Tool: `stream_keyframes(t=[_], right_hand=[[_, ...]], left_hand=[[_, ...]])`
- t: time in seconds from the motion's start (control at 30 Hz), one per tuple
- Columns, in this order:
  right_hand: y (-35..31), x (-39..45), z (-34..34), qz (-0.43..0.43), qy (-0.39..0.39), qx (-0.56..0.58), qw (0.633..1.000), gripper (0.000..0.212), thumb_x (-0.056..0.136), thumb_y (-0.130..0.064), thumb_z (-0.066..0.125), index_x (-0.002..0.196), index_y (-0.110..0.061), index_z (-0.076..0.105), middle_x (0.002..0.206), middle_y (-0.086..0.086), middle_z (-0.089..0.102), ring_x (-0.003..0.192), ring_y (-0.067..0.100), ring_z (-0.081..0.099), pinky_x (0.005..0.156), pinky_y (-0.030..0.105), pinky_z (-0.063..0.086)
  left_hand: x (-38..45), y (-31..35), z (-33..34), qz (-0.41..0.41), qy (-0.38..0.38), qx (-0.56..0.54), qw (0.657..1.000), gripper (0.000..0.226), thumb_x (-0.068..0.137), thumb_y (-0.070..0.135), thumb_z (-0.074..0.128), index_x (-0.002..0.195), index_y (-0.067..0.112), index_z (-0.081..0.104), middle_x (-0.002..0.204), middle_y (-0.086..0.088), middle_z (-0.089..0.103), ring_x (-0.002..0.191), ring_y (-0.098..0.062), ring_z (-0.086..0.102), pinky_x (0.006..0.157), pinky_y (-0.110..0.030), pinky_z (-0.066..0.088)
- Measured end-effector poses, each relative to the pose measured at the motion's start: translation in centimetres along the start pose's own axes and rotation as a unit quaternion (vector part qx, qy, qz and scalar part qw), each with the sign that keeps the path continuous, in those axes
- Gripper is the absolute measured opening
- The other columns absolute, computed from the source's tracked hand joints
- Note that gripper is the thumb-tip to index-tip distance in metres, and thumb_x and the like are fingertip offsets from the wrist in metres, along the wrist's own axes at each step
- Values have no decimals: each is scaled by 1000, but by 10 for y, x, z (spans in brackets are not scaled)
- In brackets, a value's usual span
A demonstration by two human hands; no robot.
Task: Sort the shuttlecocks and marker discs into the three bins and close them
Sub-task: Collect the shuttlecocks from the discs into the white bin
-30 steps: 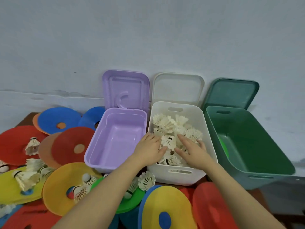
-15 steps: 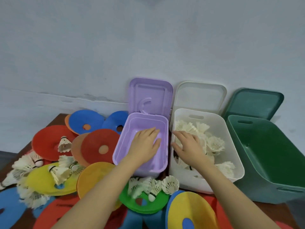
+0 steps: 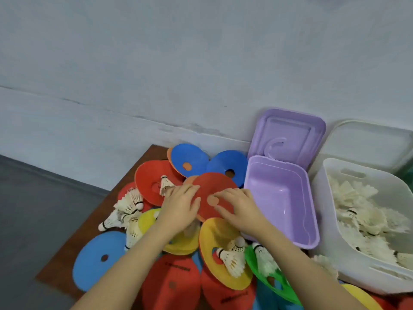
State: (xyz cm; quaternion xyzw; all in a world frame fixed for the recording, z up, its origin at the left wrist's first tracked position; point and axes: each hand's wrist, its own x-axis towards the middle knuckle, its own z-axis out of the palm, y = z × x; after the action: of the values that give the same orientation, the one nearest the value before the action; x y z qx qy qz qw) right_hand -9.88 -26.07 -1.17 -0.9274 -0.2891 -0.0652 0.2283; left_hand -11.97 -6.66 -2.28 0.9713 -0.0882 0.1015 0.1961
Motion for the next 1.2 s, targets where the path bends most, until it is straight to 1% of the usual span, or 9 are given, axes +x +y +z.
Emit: stream_keyframes(t=[0.17,0.33,0.43,0.53,0.63,0.7,0.87,1.03,1.2], right_hand=[[-43,26,66,-25,-35,-26,999,45,85,-52,42,113,-24,63,102,-9,64,99,16,55,80,23,16],[-66,31,123,31,-28,-62,997,42,81,-53,48,106,-24,66,98,-10,67,94,16,59,83,32,21],[-69,31,145,58,-50,-97,992,49,82,-54,35,107,-24,65,98,-10,66,96,17,57,85,37,30],[-73,31,160,100,-47,-150,983,40,79,-52,36,91,-29,67,83,-15,66,85,14,59,80,38,27],[-73,30,172,123,-34,-169,977,31,77,-52,41,82,-34,66,72,-16,64,78,11,59,79,36,22],[-71,28,178,113,-21,-173,978,25,74,-51,49,81,-33,65,69,-14,62,76,12,58,77,35,22],[-67,24,188,116,-28,-132,984,30,74,-53,56,86,-27,66,80,-12,60,86,17,57,82,37,20],[-70,24,186,133,-30,-138,981,23,74,-52,50,73,-33,63,72,-15,62,83,11,58,80,33,20],[-70,23,184,144,-34,-116,982,17,76,-42,57,63,-31,54,58,-11,56,78,9,56,75,27,11]], left_hand=[[-15,-77,-3,-32,-32,-12,999,37,96,31,44,131,20,51,132,4,52,124,-16,43,101,-34,26],[-13,-124,7,-36,-87,-25,995,39,98,38,40,132,24,50,134,8,51,124,-14,42,102,-32,23],[-4,-139,18,-16,-135,-31,990,40,99,40,36,135,27,46,139,10,46,129,-11,37,104,-34,19],[10,-144,30,19,-171,-23,985,40,99,38,37,137,28,44,142,10,43,131,-11,35,104,-36,18],[21,-147,42,25,-190,-44,980,38,98,36,41,134,27,48,137,8,50,126,-13,42,101,-37,23],[23,-153,48,32,-202,-52,977,34,96,36,45,128,28,54,122,7,60,112,-13,53,96,-35,30],[5,-167,52,2,-183,-131,974,27,91,36,56,114,25,65,92,8,59,79,-11,57,73,-31,47],[3,-173,56,5,-147,-134,980,24,89,34,59,109,23,69,96,8,61,83,-11,58,80,-38,47],[12,-170,61,18,-165,-136,977,27,88,36,60,112,25,67,100,10,61,90,-12,58,83,-36,45]])
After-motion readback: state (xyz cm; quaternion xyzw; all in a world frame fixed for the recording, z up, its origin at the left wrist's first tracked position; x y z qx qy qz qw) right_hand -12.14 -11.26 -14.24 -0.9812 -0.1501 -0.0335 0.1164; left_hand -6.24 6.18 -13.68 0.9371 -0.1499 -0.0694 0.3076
